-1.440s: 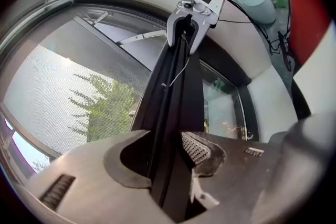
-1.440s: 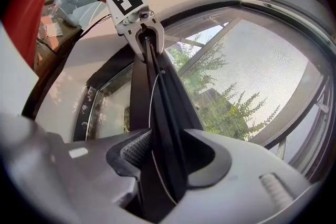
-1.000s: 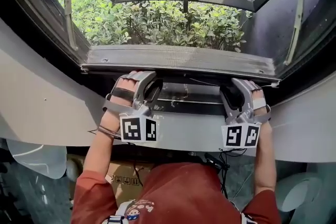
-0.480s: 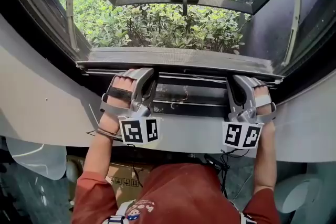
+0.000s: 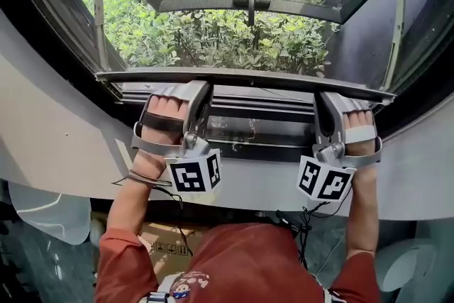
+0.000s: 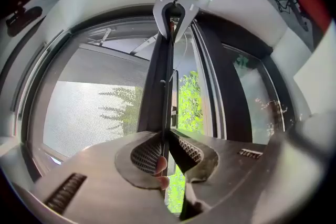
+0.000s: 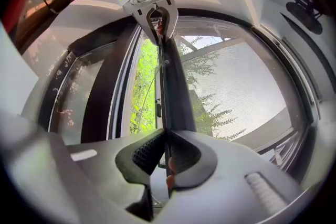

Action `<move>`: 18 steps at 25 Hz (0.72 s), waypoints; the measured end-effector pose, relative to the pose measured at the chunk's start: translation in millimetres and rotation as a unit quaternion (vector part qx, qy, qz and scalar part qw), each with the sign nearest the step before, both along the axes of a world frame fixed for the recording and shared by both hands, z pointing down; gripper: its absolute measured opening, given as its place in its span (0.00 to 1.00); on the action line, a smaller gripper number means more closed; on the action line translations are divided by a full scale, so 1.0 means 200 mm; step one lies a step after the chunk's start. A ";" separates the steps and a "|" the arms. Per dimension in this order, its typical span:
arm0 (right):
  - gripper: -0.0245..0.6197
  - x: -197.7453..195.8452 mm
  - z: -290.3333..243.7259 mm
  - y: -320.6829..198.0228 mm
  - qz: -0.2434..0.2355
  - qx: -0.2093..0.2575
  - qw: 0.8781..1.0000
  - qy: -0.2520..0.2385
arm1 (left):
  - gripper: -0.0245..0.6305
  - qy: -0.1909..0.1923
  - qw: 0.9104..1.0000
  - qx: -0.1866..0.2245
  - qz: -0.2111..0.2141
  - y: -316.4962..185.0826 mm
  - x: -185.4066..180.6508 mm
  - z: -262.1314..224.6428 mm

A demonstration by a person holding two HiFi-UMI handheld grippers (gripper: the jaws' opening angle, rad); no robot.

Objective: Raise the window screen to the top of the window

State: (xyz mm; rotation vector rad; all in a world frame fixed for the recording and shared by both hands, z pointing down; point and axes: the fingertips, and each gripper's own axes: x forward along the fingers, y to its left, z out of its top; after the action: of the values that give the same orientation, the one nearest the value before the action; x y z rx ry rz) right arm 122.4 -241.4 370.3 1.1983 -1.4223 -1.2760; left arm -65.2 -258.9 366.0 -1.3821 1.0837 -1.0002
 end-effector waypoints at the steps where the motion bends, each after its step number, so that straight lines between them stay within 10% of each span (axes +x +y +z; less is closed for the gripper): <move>1: 0.10 0.00 -0.03 0.00 0.002 0.007 1.000 0.006 | 0.11 -0.007 1.000 0.007 -0.002 0.00 0.00 -0.03; 18: 0.10 0.00 -0.43 -0.04 0.033 0.097 0.994 0.042 | 0.11 -0.030 0.995 0.093 -0.035 -0.03 0.00 -0.43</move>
State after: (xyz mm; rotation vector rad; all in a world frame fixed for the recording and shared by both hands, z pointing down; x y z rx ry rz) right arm 122.8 -249.2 284.0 1.2932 -1.2105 -1.4272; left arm -64.7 -264.0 280.0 -1.1637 1.1564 -0.9602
